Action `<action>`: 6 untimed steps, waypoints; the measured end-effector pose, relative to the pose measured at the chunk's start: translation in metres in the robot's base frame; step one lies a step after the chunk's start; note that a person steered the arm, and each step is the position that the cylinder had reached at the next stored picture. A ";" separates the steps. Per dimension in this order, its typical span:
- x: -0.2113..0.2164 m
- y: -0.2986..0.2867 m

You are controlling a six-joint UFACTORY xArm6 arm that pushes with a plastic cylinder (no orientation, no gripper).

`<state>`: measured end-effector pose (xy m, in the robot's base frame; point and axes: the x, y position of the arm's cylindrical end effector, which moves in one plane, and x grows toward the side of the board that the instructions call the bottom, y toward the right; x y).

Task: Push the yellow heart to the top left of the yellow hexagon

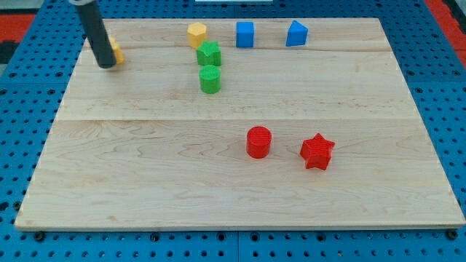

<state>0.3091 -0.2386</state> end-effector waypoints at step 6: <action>-0.057 0.056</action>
